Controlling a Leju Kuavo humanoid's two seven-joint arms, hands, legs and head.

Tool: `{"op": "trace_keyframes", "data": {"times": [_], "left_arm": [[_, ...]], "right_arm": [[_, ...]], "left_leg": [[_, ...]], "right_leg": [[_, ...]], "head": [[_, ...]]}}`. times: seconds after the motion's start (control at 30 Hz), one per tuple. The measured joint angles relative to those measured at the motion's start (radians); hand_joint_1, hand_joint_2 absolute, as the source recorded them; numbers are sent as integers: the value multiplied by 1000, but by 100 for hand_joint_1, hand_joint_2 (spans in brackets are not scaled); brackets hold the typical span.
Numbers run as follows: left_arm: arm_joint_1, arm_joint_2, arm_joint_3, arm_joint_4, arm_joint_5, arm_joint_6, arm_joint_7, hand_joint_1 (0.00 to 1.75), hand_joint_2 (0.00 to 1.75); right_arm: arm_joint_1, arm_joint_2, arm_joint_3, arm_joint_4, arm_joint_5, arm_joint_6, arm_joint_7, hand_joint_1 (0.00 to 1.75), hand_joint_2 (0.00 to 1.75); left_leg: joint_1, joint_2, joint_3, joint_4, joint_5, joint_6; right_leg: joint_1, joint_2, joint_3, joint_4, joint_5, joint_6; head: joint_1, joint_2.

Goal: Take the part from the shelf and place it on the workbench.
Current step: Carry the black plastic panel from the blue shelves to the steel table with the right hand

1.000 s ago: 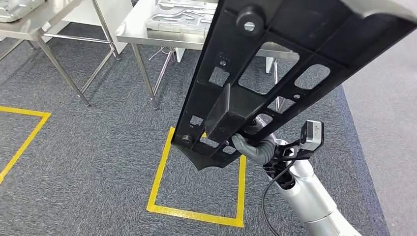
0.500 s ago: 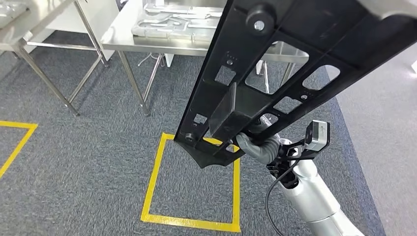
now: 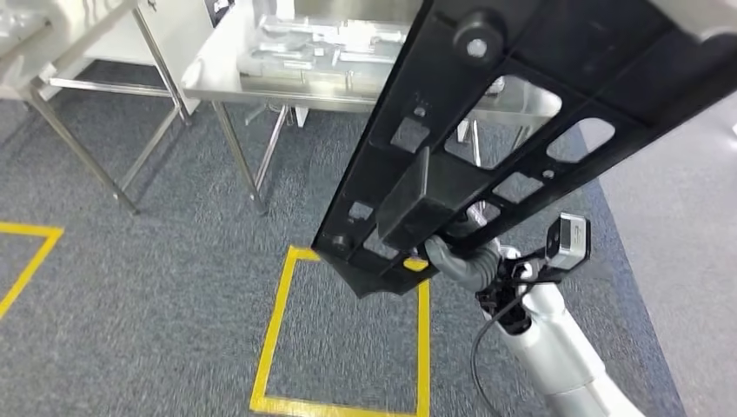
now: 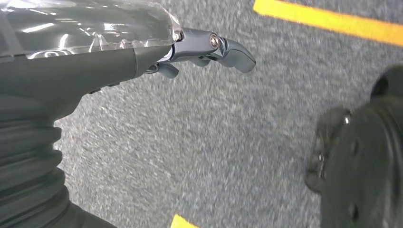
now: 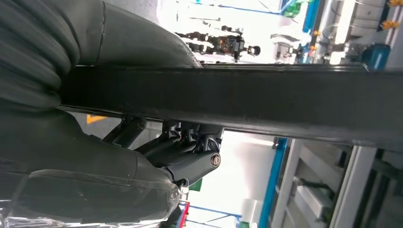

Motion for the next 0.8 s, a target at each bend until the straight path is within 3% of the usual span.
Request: {"op": "trace_keyframes", "data": {"times": [0.07,0.13,0.2,0.27,0.33,0.37,0.4,0.47,0.5,0.53,0.57,0.63,0.7,0.77,0.8], "left_arm": [[-3,1,-2,0,-1,-1,-1,0,175],[-5,1,-4,0,-4,-1,-3,0,175],[-8,1,-7,0,-6,-1,-5,0,175],[-7,1,-11,0,-8,-2,-5,0,175],[-2,2,-14,0,-9,-3,-5,0,175],[0,2,-15,0,-9,-3,-5,0,175],[2,3,-16,0,-10,-2,-5,0,175],[4,5,-16,0,-10,-2,-6,0,175],[5,7,-16,0,-9,-1,-6,0,175],[4,7,-16,0,-10,-2,-6,0,175],[3,7,-16,0,-13,-2,-6,0,175],[1,7,-16,0,-17,-2,-7,0,175],[0,8,-16,0,-18,-2,-8,0,175],[0,8,-16,0,-18,-1,-8,0,175],[1,8,-16,0,-18,-1,-8,0,175]], "right_arm": [[-1,-3,-3,-1,-2,0,-1,175,175],[-4,-5,-8,-3,-5,0,-3,175,175],[-5,-7,-10,-4,-6,0,-7,175,175],[-2,-8,-10,-4,-7,0,-11,175,175],[2,-10,-10,-4,-7,1,-12,175,175],[3,-11,-10,-4,-8,1,-13,175,175],[3,-11,-10,-4,-8,2,-13,175,175],[2,-11,-10,-3,-9,3,-14,175,175],[0,-11,-9,-3,-9,3,-14,175,175],[-1,-11,-9,-3,-10,3,-14,175,175],[-3,-11,-9,-3,-10,2,-13,175,175],[-8,-11,-10,-6,-12,1,-13,175,175],[-11,-11,-11,-7,-14,0,-14,175,175],[-8,-12,-11,-8,-15,0,-15,175,175],[-6,-12,-11,-8,-15,0,-15,175,175]], "left_leg": [[0,2,10,12,2,-14],[2,1,-11,72,16,-23],[5,0,-85,186,7,-29],[7,0,-174,283,-48,-37],[7,0,-224,287,-93,-40],[7,0,-229,248,-80,-40],[7,0,-227,192,-37,-37],[3,0,-218,80,92,-27],[0,-1,-214,50,135,-20],[-2,-1,-210,36,154,-12],[-2,-2,-200,35,149,-3],[1,-3,-175,23,140,10],[2,-3,-148,15,124,19],[2,-4,-125,13,103,22],[2,-5,-111,13,91,22]], "right_leg": [[2,6,14,-8,-14,-12],[-2,10,43,-19,-25,-25],[-4,11,70,-26,-41,-33],[-4,15,93,-26,-62,-35],[-5,21,124,-26,-87,-34],[-5,22,142,-26,-101,-33],[-5,23,158,-26,-115,-31],[-2,26,185,-24,-142,-23],[-1,27,193,-26,-154,-17],[0,29,200,-23,-159,-10],[1,30,204,-18,-159,-4],[-1,23,187,39,-141,7],[-5,15,120,147,-144,16],[-8,13,38,240,-199,23],[-11,12,7,258,-234,27]], "head": [[0,0],[0,0],[0,0],[0,0],[0,0],[0,0],[0,0],[0,0],[0,0],[0,0],[0,0],[0,0],[0,0],[0,0],[0,0]]}}
